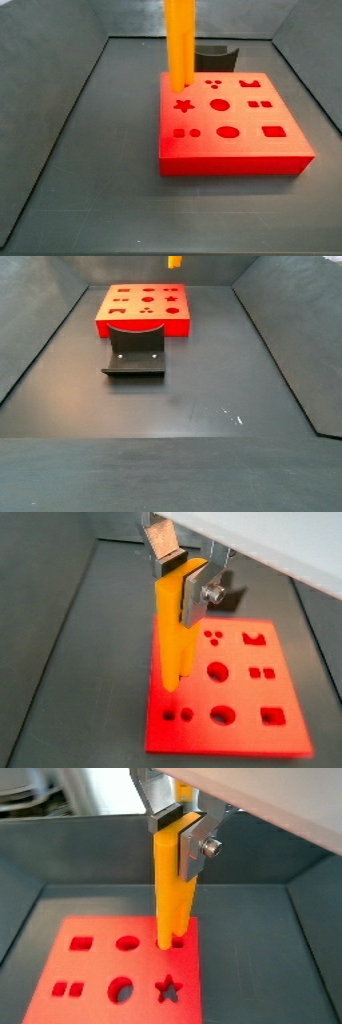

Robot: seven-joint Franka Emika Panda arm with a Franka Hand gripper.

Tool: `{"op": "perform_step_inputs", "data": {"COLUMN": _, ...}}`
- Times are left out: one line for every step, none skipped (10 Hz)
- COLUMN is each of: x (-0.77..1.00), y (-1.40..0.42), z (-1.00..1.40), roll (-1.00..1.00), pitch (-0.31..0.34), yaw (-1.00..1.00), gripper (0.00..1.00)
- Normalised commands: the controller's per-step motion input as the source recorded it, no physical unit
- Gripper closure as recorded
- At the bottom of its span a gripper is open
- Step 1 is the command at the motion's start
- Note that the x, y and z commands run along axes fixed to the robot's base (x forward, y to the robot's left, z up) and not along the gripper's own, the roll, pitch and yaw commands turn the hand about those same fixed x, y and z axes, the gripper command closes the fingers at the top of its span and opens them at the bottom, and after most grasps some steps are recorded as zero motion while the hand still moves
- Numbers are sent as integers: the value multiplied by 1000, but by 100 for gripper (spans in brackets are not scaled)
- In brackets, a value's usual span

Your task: Insert the square-circle object.

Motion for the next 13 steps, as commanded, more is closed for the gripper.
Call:
{"op": "perform_step_inputs", "data": {"x": 0, "y": -260, "z": -223, "roll": 66, "pitch": 74, "yaw": -889, "gripper": 100}}
{"op": "perform_step_inputs", "data": {"x": -69, "y": -209, "z": -183, "roll": 153, "pitch": 94, "yaw": -891, "gripper": 100}}
{"op": "perform_step_inputs", "data": {"x": -51, "y": -157, "z": -263, "roll": 191, "pitch": 104, "yaw": -860, "gripper": 100}}
{"op": "perform_step_inputs", "data": {"x": -20, "y": -166, "z": -237, "roll": 181, "pitch": 114, "yaw": -831, "gripper": 100}}
{"op": "perform_step_inputs", "data": {"x": 120, "y": -126, "z": -243, "roll": 171, "pitch": 77, "yaw": -706, "gripper": 100}}
{"op": "perform_step_inputs", "data": {"x": 143, "y": -120, "z": -223, "roll": 91, "pitch": 23, "yaw": -789, "gripper": 100}}
{"op": "perform_step_inputs", "data": {"x": 243, "y": -174, "z": -103, "roll": 0, "pitch": 4, "yaw": -774, "gripper": 100}}
{"op": "perform_step_inputs", "data": {"x": 420, "y": -166, "z": 0, "roll": -97, "pitch": 10, "yaw": -649, "gripper": 100}}
{"op": "perform_step_inputs", "data": {"x": 457, "y": -120, "z": -14, "roll": -84, "pitch": 7, "yaw": -629, "gripper": 100}}
{"op": "perform_step_inputs", "data": {"x": 283, "y": -31, "z": -214, "roll": 0, "pitch": 0, "yaw": -811, "gripper": 100}}
{"op": "perform_step_inputs", "data": {"x": 86, "y": 0, "z": -260, "roll": 0, "pitch": 0, "yaw": -974, "gripper": 100}}
{"op": "perform_step_inputs", "data": {"x": 49, "y": 0, "z": -243, "roll": 0, "pitch": 4, "yaw": -971, "gripper": 100}}
{"op": "perform_step_inputs", "data": {"x": 206, "y": 0, "z": -114, "roll": 0, "pitch": 54, "yaw": -777, "gripper": 100}}
